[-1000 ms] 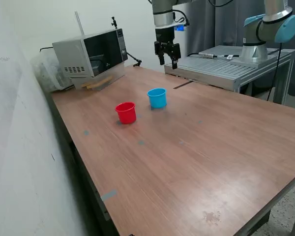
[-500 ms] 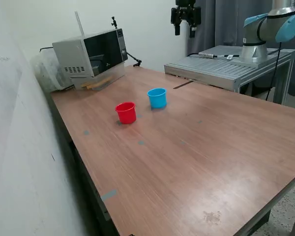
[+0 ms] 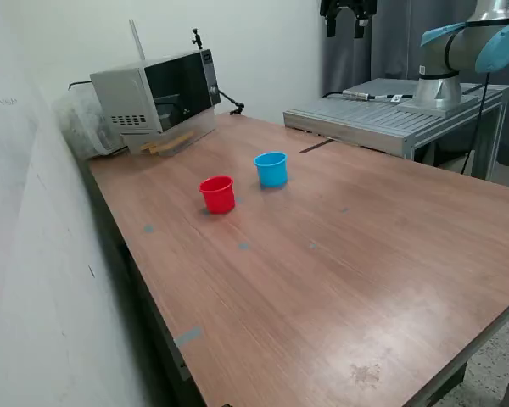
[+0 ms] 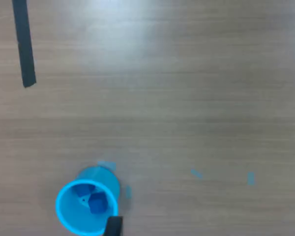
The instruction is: Place red objects in the red bin, and blue objects in the blue bin.
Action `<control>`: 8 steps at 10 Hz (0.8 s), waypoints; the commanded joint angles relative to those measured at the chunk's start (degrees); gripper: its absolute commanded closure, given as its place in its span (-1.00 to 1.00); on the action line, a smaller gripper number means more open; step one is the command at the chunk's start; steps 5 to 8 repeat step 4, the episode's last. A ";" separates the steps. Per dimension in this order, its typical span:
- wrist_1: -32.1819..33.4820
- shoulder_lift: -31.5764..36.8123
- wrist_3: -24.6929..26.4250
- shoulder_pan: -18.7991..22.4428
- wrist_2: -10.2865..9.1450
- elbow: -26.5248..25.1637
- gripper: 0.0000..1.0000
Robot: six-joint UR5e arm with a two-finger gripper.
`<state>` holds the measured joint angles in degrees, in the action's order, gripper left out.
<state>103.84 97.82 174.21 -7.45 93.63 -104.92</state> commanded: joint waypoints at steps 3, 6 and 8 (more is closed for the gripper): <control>-0.48 1.85 -0.01 -1.77 -0.02 -1.77 -1.00; -0.48 1.85 -0.01 -1.87 -0.02 -1.77 -1.00; -0.48 1.85 -0.01 -1.87 -0.02 -1.77 -1.00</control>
